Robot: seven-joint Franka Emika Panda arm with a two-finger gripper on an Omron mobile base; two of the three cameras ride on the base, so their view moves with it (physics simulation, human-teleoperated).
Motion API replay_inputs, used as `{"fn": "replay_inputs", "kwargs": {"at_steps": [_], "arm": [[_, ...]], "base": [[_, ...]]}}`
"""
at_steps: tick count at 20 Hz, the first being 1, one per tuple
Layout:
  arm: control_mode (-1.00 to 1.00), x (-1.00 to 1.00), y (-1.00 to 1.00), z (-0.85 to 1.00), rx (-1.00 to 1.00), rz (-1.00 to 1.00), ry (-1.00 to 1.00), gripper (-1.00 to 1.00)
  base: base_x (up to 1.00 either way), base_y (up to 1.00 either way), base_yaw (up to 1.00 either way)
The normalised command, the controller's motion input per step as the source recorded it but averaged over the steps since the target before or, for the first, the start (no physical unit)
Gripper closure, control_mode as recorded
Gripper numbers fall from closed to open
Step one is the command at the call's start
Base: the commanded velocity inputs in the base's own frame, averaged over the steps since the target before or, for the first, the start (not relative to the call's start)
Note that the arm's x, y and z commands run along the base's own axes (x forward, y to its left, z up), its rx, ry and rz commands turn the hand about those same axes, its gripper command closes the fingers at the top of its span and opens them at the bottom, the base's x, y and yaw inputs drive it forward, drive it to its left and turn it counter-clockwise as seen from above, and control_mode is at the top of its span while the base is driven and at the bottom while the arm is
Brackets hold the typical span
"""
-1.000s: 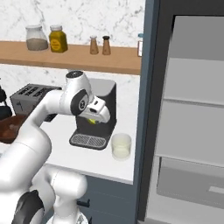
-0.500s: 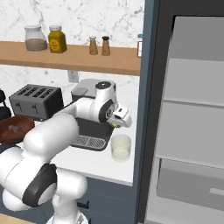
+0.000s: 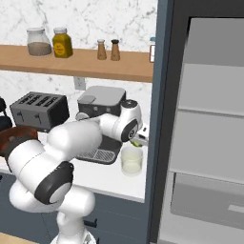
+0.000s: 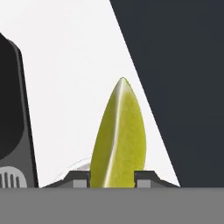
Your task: Grab a lemon wedge from the fridge and one ice cube from the ice bowl, and put them in the glass of lemonade.
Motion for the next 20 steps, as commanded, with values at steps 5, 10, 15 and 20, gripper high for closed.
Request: {"fn": "replay_inputs", "kwargs": {"at_steps": [5,10,15,20], "arm": [[-1.0,0.29,0.01,-0.43,0.0,0.01,0.0,1.0],[-1.0,0.0,0.0,-0.37,0.0,0.01,0.0,1.0],[-1.0,-0.42,0.01,-0.1,0.0,0.02,-0.02,1.0],[-1.0,-0.27,0.12,0.28,0.0,0.0,-0.13,1.0]], "base": [[0.0,0.0,0.0],[0.0,0.0,0.0],[0.0,0.0,0.0],[0.0,0.0,0.0]]}}
